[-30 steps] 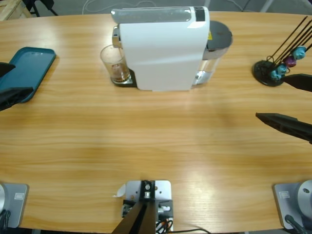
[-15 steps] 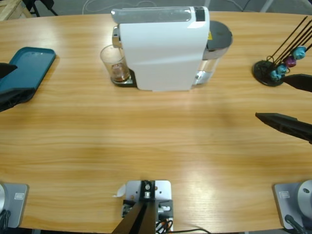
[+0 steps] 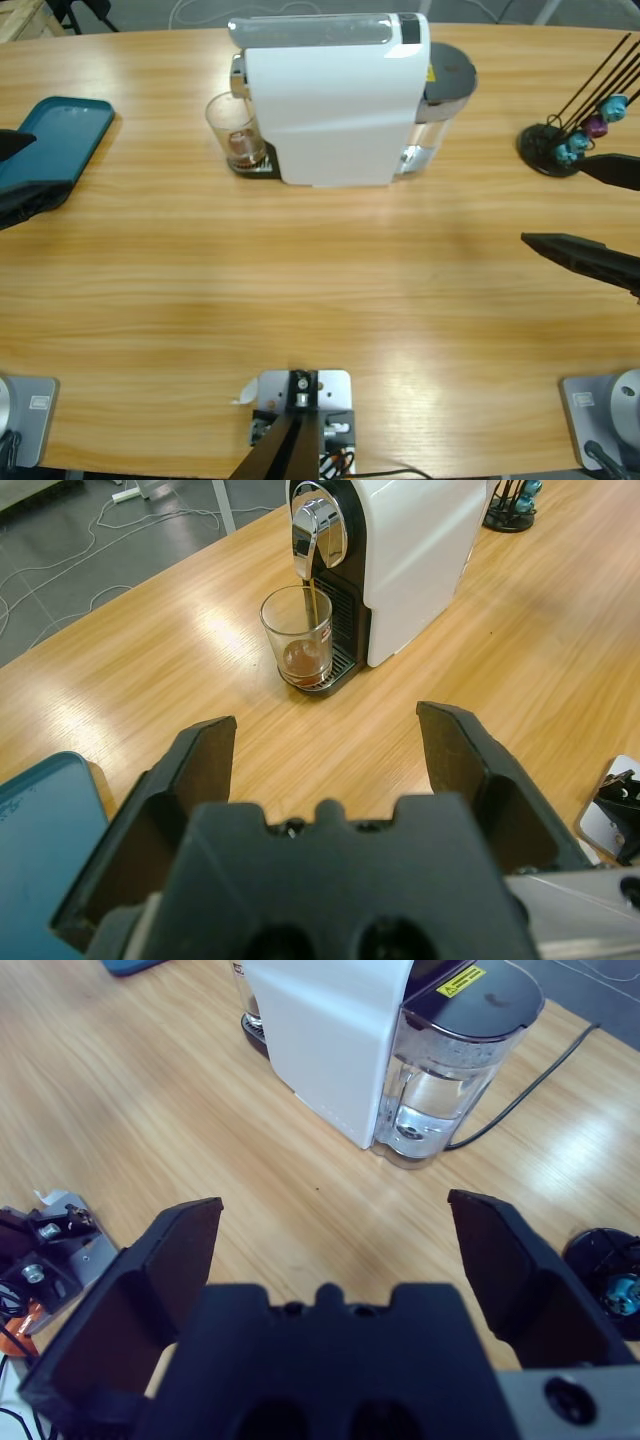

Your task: Pour coffee

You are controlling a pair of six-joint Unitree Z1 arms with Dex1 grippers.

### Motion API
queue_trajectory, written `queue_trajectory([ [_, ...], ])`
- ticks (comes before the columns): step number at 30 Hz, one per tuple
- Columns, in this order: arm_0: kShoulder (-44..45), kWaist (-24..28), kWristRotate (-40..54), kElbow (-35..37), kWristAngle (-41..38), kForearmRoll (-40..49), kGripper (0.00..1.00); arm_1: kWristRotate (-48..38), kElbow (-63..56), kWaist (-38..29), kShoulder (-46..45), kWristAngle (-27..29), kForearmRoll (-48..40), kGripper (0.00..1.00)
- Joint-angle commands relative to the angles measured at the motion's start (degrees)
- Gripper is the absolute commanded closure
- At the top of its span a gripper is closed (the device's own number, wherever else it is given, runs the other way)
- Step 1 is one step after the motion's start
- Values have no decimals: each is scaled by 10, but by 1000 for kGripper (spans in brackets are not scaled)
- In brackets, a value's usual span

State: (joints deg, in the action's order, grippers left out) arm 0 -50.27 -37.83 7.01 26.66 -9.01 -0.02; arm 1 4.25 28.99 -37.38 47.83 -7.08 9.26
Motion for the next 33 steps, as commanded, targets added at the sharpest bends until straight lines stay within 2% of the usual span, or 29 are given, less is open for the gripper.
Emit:
queue_trajectory([
  [1,-19,-5,-5,-23,-10,-11,220,-6,-21,-6,19,-7,-6,0],
  [33,-27,-5,-6,-24,-20,-13,221,-6,-22,-6,20,-7,-6,0],
])
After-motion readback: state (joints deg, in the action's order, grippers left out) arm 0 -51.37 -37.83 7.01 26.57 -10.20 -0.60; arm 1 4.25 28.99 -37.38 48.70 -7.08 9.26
